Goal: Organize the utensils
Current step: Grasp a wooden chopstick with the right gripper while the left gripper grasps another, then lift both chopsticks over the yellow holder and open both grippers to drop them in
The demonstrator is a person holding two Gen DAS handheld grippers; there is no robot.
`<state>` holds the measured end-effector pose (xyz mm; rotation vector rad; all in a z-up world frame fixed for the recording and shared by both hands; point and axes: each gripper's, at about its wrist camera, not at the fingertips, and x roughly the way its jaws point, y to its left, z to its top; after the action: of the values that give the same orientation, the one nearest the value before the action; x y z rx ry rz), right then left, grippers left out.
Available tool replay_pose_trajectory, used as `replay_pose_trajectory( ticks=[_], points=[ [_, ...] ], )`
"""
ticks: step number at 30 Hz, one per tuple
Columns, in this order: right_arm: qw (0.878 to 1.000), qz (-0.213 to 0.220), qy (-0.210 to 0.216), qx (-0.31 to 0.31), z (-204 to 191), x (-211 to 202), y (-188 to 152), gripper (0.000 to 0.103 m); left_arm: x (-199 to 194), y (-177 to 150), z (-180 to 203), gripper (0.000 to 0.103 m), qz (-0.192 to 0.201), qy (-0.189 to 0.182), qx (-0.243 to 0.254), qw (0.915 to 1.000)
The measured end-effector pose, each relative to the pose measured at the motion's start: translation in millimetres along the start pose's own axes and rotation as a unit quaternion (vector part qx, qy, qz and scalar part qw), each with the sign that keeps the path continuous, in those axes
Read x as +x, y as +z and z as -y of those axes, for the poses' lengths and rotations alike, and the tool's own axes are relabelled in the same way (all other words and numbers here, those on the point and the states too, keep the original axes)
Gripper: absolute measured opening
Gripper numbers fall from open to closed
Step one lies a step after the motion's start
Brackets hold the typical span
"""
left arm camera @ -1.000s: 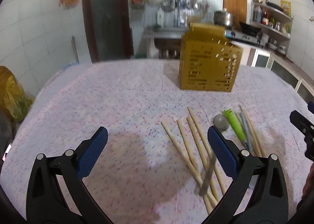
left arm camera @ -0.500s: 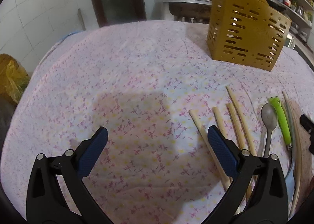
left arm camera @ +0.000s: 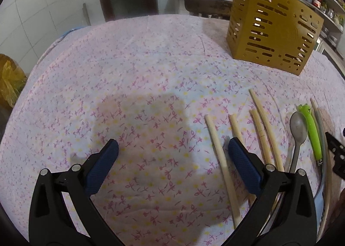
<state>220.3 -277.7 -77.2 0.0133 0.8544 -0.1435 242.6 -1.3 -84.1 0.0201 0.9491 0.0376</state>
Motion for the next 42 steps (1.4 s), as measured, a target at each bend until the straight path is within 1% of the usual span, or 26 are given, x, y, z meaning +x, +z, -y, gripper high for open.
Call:
replay_pose_trajectory(
  ticks=[2, 3, 5, 8, 10, 13, 15, 16, 17, 18, 19, 20, 21, 22, 23, 25, 27, 28, 29, 32, 34, 37, 40, 41, 42],
  points=[
    [1.0, 0.0, -0.001, 0.0, -1, 0, 0, 0.097, 1, 0, -3, 0.098, 0.0, -0.003, -0.002, 1.0],
    [1.0, -0.001, 0.002, 0.003, -1, 1, 0, 0.092, 2, 1, -4, 0.098, 0.0, -0.003, -0.002, 1.0],
    [1.0, -0.003, 0.01, 0.01, 0, 1, 0, 0.09, 2, 0, -4, 0.098, 0.0, -0.005, -0.003, 1.0],
    [1.0, -0.004, 0.022, 0.019, -1, 1, 1, 0.081, 2, 0, -4, 0.099, 0.0, -0.006, -0.004, 1.0],
    [1.0, -0.001, 0.021, 0.014, -3, 0, 0, 0.076, 2, 0, -4, 0.098, 0.0, -0.007, -0.005, 1.0],
    [1.0, 0.003, 0.023, 0.005, -9, -2, 1, 0.064, 2, 0, -2, 0.099, 0.0, -0.002, -0.006, 1.0],
    [0.999, 0.003, 0.031, 0.006, -12, -1, 3, 0.053, 2, 1, -1, 0.098, 0.001, 0.001, -0.015, 0.9999],
    [0.999, 0.003, 0.032, 0.006, -13, -1, 4, 0.051, 1, 1, -1, 0.094, 0.002, 0.001, -0.017, 0.9998],
    [0.999, 0.004, 0.034, 0.005, -16, -1, 6, 0.044, 0, 2, 0, 0.091, 0.005, 0.001, -0.02, 0.9998],
    [0.999, 0.004, 0.036, 0.004, -18, -1, 8, 0.038, -1, 2, 1, 0.084, 0.009, -0.001, -0.02, 0.9998],
    [0.999, 0.003, 0.038, 0.004, -20, 0, 9, 0.036, -3, 2, 2, 0.074, 0.011, -0.004, -0.019, 0.9998],
    [0.999, 0.003, 0.039, 0.004, -22, 0, 11, 0.033, -5, 2, 4, 0.068, 0.013, -0.01, -0.015, 0.9998],
    [0.999, 0.003, 0.039, 0.003, -23, 0, 12, 0.03, -7, 3, 6, 0.058, 0.013, -0.016, -0.012, 0.9997],
    [0.999, 0.003, 0.039, 0.002, -24, 1, 13, 0.029, -8, 3, 7, 0.051, 0.011, -0.019, -0.011, 0.9997],
    [0.999, 0.004, 0.039, 0.003, -26, 1, 13, 0.026, -8, 4, 8, 0.047, 0.009, -0.019, -0.011, 0.9997],
    [0.999, 0.005, 0.04, 0.006, -25, 2, 14, 0.023, -10, 5, 12, 0.027, 0.006, -0.033, -0.011, 0.9994],
    [0.999, 0.005, 0.041, 0.009, -25, 4, 16, 0.013, -9, 7, 16, 0.017, 0.0, -0.04, -0.005, 0.9992],
    [0.999, 0.003, 0.043, 0.012, -23, 6, 20, 0.011, -8, 9, 19, 0.011, 0.0, -0.039, -0.001, 0.9992],
    [0.999, 0.001, 0.045, 0.018, -22, 8, 24, 0.008, -7, 11, 22, 0.008, -0.003, -0.042, 0.002, 0.9991],
    [0.998, -0.002, 0.055, 0.029, -17, 11, 26, 0.008, -7, 16, 27, 0.007, -0.01, -0.059, 0.0, 0.9982],
    [0.997, 0.004, 0.064, 0.038, -12, 5, 26, 0.007, -11, 14, 29, 0.007, -0.004, -0.067, 0.001, 0.9977],
    [0.996, 0.034, 0.066, 0.046, -5, -15, 27, 0.007, -26, 15, 29, 0.006, 0.023, -0.077, 0.003, 0.9967],
    [0.993, 0.072, 0.076, 0.052, 1, -41, 29, 0.007, -50, 16, 28, 0.005, 0.056, -0.09, 0.0, 0.9943],
    [0.992, 0.083, 0.077, 0.052, 3, -48, 29, 0.007, -61, 17, 29, 0.005, 0.073, -0.094, 0.003, 0.9928],
    [0.99, 0.106, 0.074, 0.051, 4, -63, 27, 0.007, -73, 17, 29, 0.005, 0.092, -0.095, 0.007, 0.9911]
  ],
)
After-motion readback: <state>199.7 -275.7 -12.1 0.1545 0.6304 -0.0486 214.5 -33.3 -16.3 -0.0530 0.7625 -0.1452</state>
